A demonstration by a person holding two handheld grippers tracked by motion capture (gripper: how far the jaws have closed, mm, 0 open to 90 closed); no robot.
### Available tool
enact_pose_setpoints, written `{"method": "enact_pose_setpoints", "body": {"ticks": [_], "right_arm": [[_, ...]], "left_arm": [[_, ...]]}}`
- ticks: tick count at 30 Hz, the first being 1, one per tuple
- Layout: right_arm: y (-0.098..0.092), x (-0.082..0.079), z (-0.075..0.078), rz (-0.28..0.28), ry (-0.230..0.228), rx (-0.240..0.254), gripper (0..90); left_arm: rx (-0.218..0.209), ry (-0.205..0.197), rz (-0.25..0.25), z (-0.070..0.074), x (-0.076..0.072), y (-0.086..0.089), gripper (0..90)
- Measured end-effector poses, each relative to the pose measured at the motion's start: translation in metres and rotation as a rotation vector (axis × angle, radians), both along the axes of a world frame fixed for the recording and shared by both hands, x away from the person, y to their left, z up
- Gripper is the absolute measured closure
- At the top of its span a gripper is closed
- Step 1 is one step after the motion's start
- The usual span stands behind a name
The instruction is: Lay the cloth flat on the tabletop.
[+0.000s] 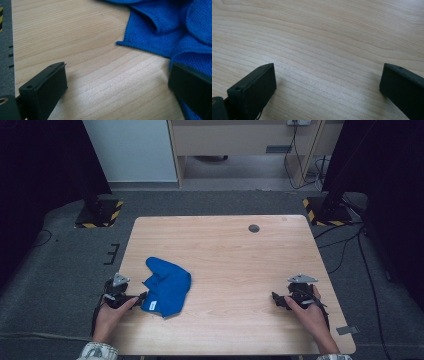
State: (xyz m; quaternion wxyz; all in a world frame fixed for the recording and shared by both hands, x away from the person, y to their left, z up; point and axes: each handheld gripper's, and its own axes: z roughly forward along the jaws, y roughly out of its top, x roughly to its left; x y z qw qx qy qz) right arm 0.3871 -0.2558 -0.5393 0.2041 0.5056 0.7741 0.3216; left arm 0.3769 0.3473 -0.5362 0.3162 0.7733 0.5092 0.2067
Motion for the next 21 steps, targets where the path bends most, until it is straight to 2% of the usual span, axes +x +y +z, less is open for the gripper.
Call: {"method": "enact_pose_setpoints", "body": {"ticks": [1,2,3,5,8,15,17,19,21], "right_arm": [[0.000,0.000,0.000,0.000,0.000,0.000,1.0],[0.000,0.000,0.000,0.001,0.001,0.000,1.0],[0.000,0.000,0.000,0.001,0.001,0.000,1.0],[0.000,0.000,0.000,0.001,0.000,-0.001,1.0],[0.000,0.000,0.000,0.001,0.000,-0.001,1.0],[0.000,0.000,0.000,0.001,0.000,-0.001,1.0],[0.000,0.000,0.000,0.001,0.000,-0.001,1.0],[0.000,0.000,0.000,0.001,0.000,-0.001,1.0],[0.000,0.000,0.000,0.001,0.000,-0.001,1.0]], "left_arm": [[0.000,0.000,0.000,0.000,0.000,0.000,1.4],[-0.023,-0.002,0.008,0.000,0.000,0.001,1.5],[-0.023,-0.002,0.008,0.000,0.000,0.001,1.9],[-0.058,-0.003,0.014,0.001,0.000,0.003,3.4],[-0.062,-0.008,0.014,0.004,0.000,0.002,4.4],[-0.083,-0.049,-0.010,0.016,-0.001,-0.007,4.9],[-0.086,-0.059,-0.018,0.020,-0.001,-0.011,5.1],[-0.105,-0.078,-0.039,0.027,-0.002,-0.021,5.3],[-0.099,-0.089,-0.058,0.030,-0.003,-0.030,5.5]]}}
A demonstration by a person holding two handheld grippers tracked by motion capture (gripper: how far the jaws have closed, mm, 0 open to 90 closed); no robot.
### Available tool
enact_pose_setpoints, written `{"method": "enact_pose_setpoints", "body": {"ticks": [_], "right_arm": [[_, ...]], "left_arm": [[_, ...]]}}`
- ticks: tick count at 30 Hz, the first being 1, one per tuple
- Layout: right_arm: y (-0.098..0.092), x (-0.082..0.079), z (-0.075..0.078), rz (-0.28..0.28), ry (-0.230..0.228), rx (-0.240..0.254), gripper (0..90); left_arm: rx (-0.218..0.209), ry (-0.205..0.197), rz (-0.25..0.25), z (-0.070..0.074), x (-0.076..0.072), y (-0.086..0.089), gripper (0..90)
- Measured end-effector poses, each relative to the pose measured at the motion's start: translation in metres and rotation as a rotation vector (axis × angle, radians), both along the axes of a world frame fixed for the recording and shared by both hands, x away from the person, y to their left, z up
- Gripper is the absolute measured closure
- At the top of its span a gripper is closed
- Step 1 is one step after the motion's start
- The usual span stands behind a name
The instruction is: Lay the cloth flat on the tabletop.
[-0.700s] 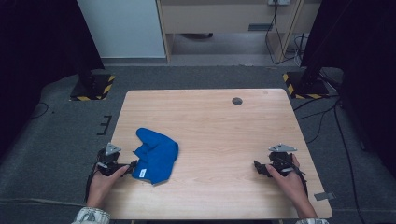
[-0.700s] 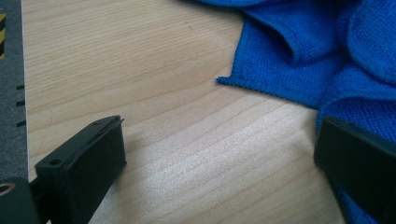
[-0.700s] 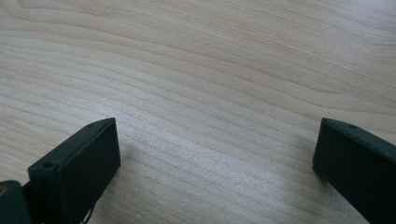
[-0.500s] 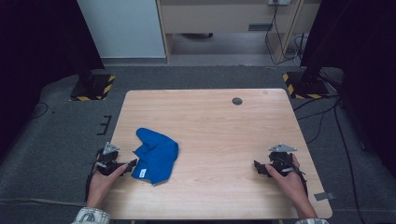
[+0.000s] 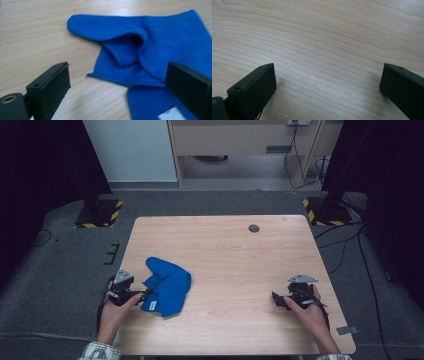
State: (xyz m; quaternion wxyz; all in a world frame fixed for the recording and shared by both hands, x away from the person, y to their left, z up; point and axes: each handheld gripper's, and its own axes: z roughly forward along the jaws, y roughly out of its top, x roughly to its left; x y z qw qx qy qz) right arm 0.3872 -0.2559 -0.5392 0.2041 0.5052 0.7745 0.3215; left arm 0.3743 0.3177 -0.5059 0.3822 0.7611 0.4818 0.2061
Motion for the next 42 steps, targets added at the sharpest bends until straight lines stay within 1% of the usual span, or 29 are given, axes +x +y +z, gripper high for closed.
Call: {"method": "enact_pose_setpoints", "body": {"ticks": [4,6,7,8,9,11,12,15,17,19,21,23,24,25,26,28,29,31,33,34,35,37,39,40,42], "right_arm": [[0.000,0.000,0.000,0.000,0.000,0.000,1.0],[0.000,0.000,0.000,0.000,0.000,0.000,1.0],[0.000,0.000,0.000,0.000,0.000,0.000,1.0],[0.000,0.000,0.000,0.000,0.000,0.000,1.0],[0.000,0.000,0.000,0.000,0.000,0.000,1.0],[0.000,0.000,0.000,0.000,0.000,0.000,1.0],[0.000,0.000,0.000,0.000,0.000,0.000,1.0],[0.000,0.000,0.000,0.000,0.001,-0.001,0.9],[0.000,0.000,0.000,0.000,0.001,0.000,0.9],[0.000,0.000,0.000,0.000,0.001,-0.001,0.9],[0.000,0.000,0.000,0.000,0.001,-0.001,1.0],[0.000,0.000,0.000,0.000,0.000,-0.001,0.9],[0.000,0.000,0.000,0.000,0.001,-0.001,0.9],[0.000,0.000,0.000,0.000,0.001,-0.001,1.0],[0.000,0.000,0.000,0.000,0.001,-0.001,0.9],[0.000,0.000,0.000,0.000,0.001,-0.001,0.9],[0.000,0.000,0.000,0.000,0.001,0.000,1.0],[0.000,0.000,0.000,0.000,0.001,-0.001,1.0],[0.000,0.000,0.000,0.000,0.001,-0.001,1.0],[0.000,0.000,0.000,0.000,0.001,-0.001,0.9],[0.000,0.000,0.000,0.000,0.001,-0.001,0.9],[0.000,0.000,0.000,0.000,0.001,-0.001,0.9],[0.000,0.000,0.000,0.000,0.001,-0.001,0.9],[0.000,0.000,0.000,0.000,0.000,-0.001,1.0],[0.000,0.000,0.000,0.000,0.000,-0.001,0.9]], "left_arm": [[-0.015,-0.015,-0.041,0.005,0.000,-0.019,5.8],[-0.014,-0.012,-0.063,0.005,0.000,-0.027,5.7],[-0.014,-0.011,-0.067,0.004,0.000,-0.031,5.7],[-0.014,-0.011,-0.067,0.004,0.000,-0.031,5.7],[-0.002,-0.003,-0.081,0.003,0.002,-0.037,5.4],[-0.005,0.011,-0.072,-0.001,0.006,-0.042,5.5],[-0.005,0.011,-0.072,-0.001,0.006,-0.042,5.5],[0.013,0.028,-0.079,-0.005,0.011,-0.047,5.4],[0.002,0.040,-0.082,-0.008,0.014,-0.050,5.1],[0.014,0.053,-0.079,-0.012,0.017,-0.053,5.0],[0.026,0.074,-0.094,-0.016,0.019,-0.056,5.7],[0.040,0.102,-0.093,-0.019,0.020,-0.057,8.2],[0.035,0.111,-0.091,-0.021,0.021,-0.058,11.4],[0.040,0.111,-0.094,-0.022,0.021,-0.058,13.5],[0.051,0.105,-0.096,-0.022,0.021,-0.058,14.8],[0.049,0.100,-0.094,-0.022,0.021,-0.057,21.1],[0.051,0.100,-0.096,-0.021,0.021,-0.056,25.6],[0.034,0.095,-0.096,-0.020,0.020,-0.054,35.1],[0.029,0.096,-0.104,-0.019,0.019,-0.052,46.0],[-0.001,0.113,-0.116,-0.020,0.019,-0.052,53.4],[-0.007,0.112,-0.115,-0.020,0.019,-0.053,59.0],[0.011,0.113,-0.136,-0.018,0.019,-0.056,65.1],[0.025,0.114,-0.144,-0.017,0.020,-0.058,70.2],[0.033,0.113,-0.146,-0.016,0.020,-0.059,71.8],[0.034,0.117,-0.139,-0.014,0.020,-0.060,74.2]]}}
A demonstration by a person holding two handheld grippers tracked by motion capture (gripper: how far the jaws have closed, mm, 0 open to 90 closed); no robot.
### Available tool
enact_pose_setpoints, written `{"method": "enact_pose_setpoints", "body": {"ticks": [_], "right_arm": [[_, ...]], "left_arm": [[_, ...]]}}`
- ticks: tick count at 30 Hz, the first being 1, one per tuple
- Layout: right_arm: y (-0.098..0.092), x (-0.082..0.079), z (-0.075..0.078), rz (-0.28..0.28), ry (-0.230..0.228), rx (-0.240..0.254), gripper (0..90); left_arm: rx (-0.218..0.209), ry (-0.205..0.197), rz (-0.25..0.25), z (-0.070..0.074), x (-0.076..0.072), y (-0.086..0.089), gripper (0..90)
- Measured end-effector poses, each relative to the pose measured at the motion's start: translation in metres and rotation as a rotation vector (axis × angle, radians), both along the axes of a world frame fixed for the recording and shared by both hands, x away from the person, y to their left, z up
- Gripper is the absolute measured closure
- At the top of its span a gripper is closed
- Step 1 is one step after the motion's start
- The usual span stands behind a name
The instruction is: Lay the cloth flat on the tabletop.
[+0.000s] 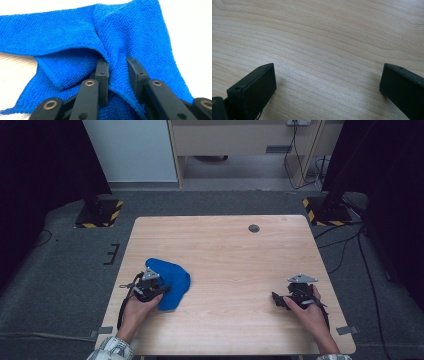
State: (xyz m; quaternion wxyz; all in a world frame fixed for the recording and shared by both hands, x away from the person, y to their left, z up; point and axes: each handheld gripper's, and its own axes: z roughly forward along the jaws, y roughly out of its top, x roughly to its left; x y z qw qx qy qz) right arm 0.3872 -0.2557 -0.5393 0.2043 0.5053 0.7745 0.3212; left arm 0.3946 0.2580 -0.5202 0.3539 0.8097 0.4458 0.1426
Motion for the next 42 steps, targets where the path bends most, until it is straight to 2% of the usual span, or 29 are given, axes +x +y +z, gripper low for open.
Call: {"method": "enact_pose_setpoints", "body": {"ticks": [3,6,11,14,21,26,34,42], "right_arm": [[0.000,0.000,0.000,0.001,0.000,0.000,0.9],[0.000,0.000,0.000,0.001,0.000,0.000,0.9],[0.000,0.000,0.000,0.001,0.000,0.000,0.9],[0.000,0.000,0.000,0.001,0.000,0.000,0.9],[0.000,0.000,0.000,0.001,0.001,0.000,0.8],[0.000,0.000,0.000,0.002,0.000,-0.001,0.8],[0.000,0.000,0.000,0.003,-0.001,-0.002,0.8],[0.000,0.000,0.000,0.004,-0.001,-0.002,0.8]], "left_arm": [[0.000,-0.012,0.003,0.004,0.001,-0.001,76.2],[-0.023,-0.037,0.007,0.012,0.002,0.000,76.9],[-0.022,-0.062,-0.026,0.019,0.005,-0.010,77.3],[-0.033,-0.079,-0.043,0.028,0.008,-0.018,77.6],[-0.035,-0.117,-0.095,0.056,0.022,-0.047,77.7],[-0.035,-0.128,-0.122,0.070,0.032,-0.068,77.8],[-0.038,-0.153,-0.181,0.087,0.037,-0.103,77.8],[-0.041,-0.160,-0.237,0.094,0.044,-0.141,77.8]]}}
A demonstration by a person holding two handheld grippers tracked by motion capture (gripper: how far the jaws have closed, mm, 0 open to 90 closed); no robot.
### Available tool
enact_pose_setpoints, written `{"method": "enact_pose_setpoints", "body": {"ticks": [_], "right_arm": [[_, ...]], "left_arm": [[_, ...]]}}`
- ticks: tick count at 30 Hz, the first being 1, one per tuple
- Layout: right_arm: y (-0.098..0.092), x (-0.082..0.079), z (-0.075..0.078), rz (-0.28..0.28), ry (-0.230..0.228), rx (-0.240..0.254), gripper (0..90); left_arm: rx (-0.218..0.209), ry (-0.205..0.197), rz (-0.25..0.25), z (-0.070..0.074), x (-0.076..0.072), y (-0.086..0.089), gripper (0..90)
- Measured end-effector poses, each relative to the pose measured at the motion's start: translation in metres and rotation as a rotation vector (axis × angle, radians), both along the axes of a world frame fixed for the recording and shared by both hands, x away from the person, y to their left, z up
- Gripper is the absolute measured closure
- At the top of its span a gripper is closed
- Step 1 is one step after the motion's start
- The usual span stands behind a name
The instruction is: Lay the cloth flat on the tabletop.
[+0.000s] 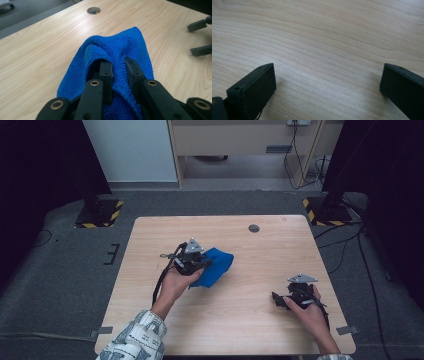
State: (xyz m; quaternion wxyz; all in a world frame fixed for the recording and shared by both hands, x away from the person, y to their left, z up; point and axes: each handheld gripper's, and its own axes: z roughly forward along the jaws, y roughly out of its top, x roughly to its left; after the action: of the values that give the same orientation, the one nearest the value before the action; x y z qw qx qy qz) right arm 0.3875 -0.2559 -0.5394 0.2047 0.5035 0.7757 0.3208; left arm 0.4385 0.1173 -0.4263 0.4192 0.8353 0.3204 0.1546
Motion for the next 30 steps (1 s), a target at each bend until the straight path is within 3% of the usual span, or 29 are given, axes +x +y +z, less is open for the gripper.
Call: {"method": "enact_pose_setpoints", "body": {"ticks": [14,26,28,30], "right_arm": [[0.000,0.000,0.000,-0.003,0.000,-0.003,0.6],[0.001,0.001,0.000,-0.008,-0.002,-0.005,0.5],[0.001,0.001,0.000,-0.009,-0.001,-0.004,0.5],[0.001,0.001,0.000,-0.009,-0.001,-0.004,0.5]], "left_arm": [[0.007,0.018,-0.049,-0.014,0.009,-0.040,77.7],[0.033,0.094,-0.052,-0.051,0.011,-0.039,75.7],[0.039,0.113,-0.052,-0.059,0.010,-0.038,73.5],[0.049,0.121,-0.052,-0.066,0.008,-0.037,64.9]]}}
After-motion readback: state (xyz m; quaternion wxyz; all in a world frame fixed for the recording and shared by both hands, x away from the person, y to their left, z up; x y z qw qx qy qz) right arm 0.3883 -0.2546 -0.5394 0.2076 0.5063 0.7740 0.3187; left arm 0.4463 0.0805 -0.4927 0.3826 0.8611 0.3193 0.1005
